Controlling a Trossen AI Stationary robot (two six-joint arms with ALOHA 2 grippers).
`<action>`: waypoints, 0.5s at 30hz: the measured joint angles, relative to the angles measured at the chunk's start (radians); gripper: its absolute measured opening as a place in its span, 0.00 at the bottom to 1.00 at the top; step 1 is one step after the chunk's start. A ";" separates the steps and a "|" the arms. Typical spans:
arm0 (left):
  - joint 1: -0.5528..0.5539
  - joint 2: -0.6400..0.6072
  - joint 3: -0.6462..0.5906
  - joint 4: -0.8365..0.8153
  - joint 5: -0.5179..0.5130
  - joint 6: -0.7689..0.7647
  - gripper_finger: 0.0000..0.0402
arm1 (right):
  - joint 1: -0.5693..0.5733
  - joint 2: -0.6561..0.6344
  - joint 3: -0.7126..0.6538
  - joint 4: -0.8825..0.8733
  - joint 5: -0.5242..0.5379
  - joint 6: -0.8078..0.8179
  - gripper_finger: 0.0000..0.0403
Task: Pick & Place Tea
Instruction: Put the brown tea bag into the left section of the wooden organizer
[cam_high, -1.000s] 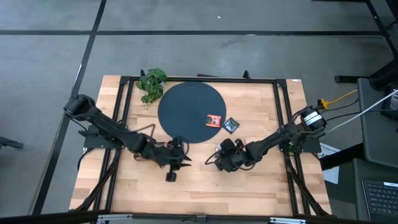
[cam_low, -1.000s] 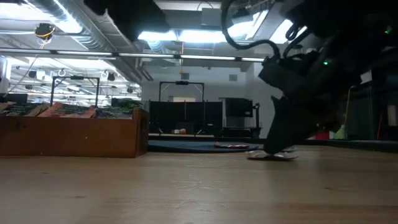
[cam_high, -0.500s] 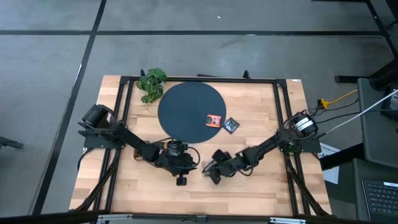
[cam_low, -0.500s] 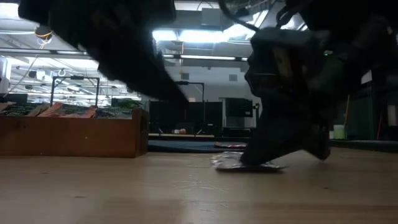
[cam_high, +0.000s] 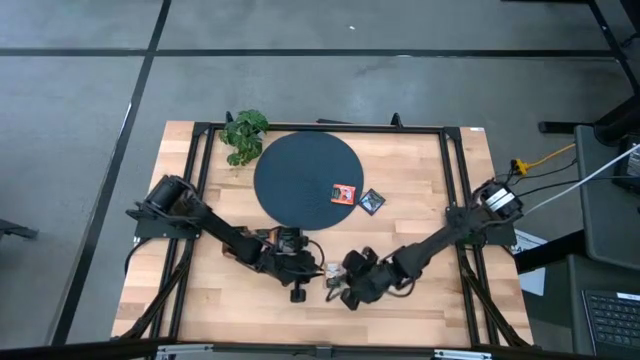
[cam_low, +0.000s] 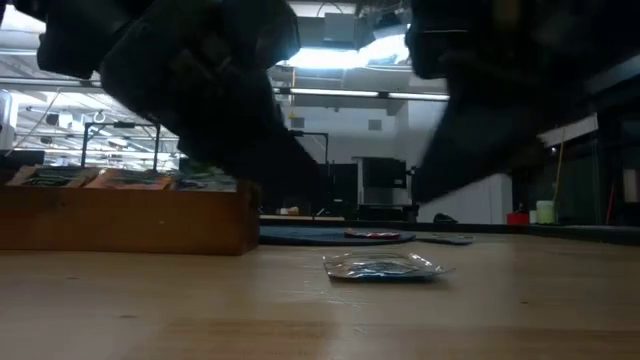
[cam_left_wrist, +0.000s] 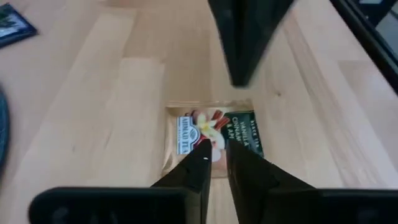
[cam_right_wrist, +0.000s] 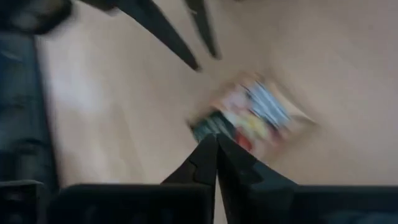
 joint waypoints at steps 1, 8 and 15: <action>0.000 0.005 0.001 0.005 0.002 0.013 0.10 | 0.013 0.002 0.029 -0.079 0.017 0.014 0.03; 0.008 0.042 0.024 -0.022 -0.004 0.080 0.01 | 0.089 0.008 0.184 -0.331 0.096 0.039 0.03; -0.030 0.042 0.091 -0.063 0.083 0.320 0.00 | 0.136 0.007 0.209 -0.342 0.117 -0.007 0.04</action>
